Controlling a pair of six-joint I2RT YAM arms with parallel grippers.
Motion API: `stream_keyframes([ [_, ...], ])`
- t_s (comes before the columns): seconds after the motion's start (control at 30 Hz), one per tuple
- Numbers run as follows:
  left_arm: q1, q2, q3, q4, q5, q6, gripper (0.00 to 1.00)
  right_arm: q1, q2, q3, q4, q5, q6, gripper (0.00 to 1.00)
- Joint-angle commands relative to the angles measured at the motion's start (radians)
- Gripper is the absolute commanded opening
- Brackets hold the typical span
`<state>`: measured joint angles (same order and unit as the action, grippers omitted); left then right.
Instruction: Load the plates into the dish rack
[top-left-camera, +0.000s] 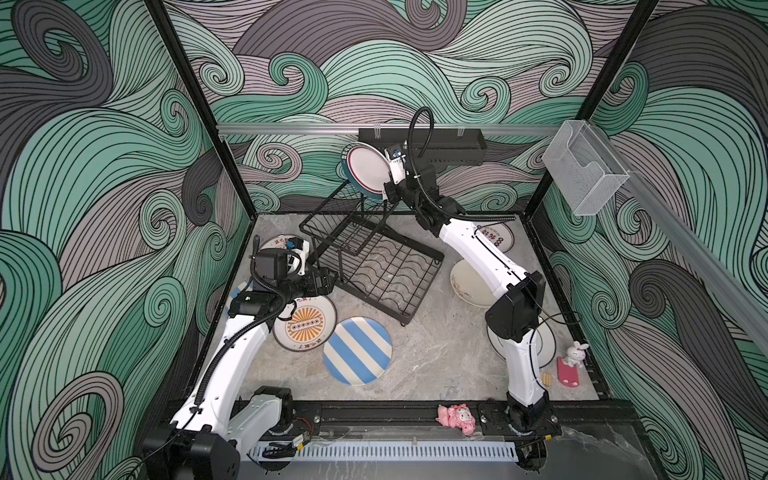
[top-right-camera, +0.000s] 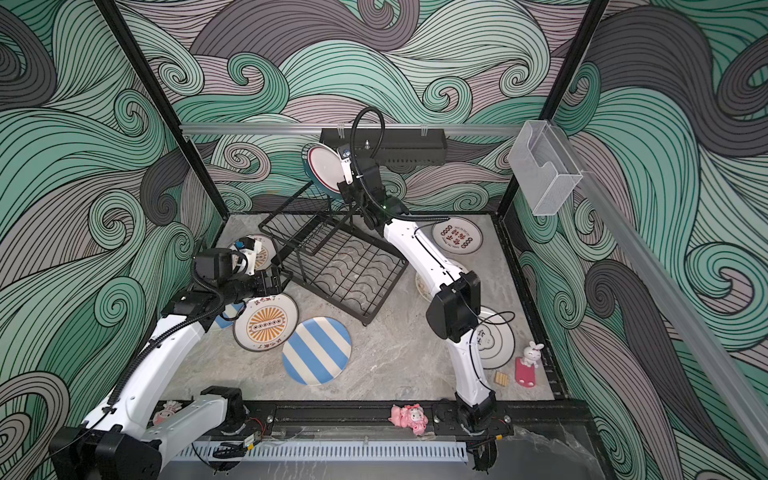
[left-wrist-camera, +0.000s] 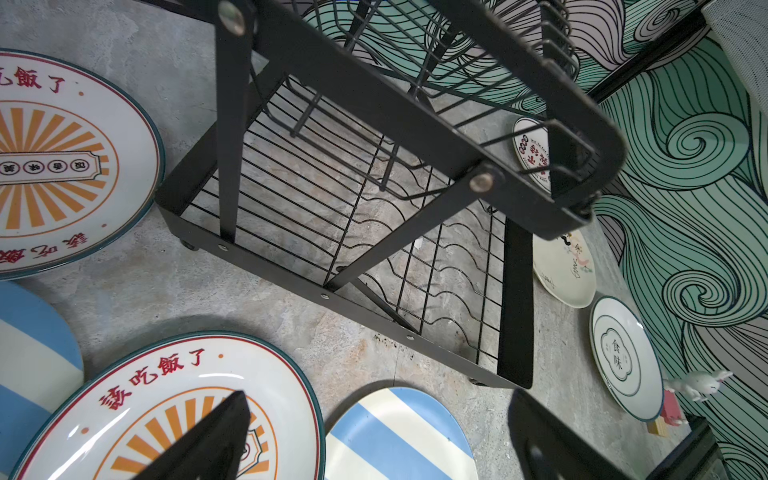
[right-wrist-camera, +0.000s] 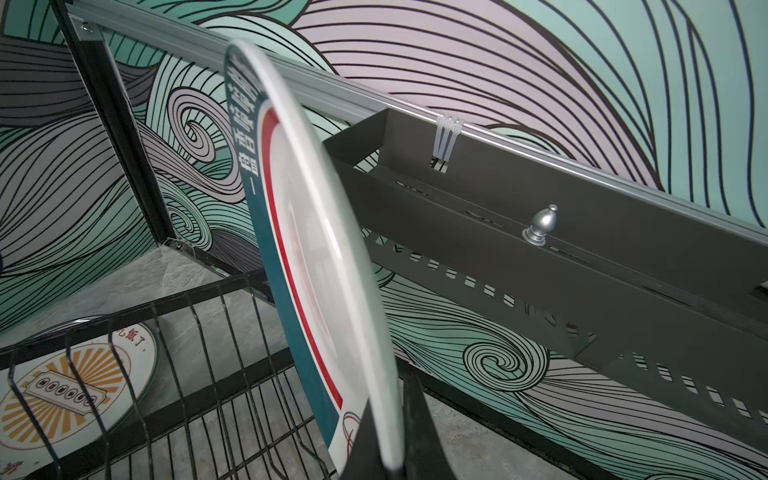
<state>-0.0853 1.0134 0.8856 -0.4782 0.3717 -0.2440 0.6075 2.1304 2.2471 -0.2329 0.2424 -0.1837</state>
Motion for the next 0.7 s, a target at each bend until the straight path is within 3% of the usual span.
stream_keyframes([
  [0.0, 0.012, 0.008, 0.000, 0.010, 0.016, -0.002, 0.98, 0.009, -0.026, -0.020, 0.095, 0.044, -0.011, 0.00],
  [0.67, 0.014, 0.007, -0.001, 0.007, 0.012, 0.001, 0.99, 0.008, 0.032, -0.015, 0.104, 0.055, -0.007, 0.00],
])
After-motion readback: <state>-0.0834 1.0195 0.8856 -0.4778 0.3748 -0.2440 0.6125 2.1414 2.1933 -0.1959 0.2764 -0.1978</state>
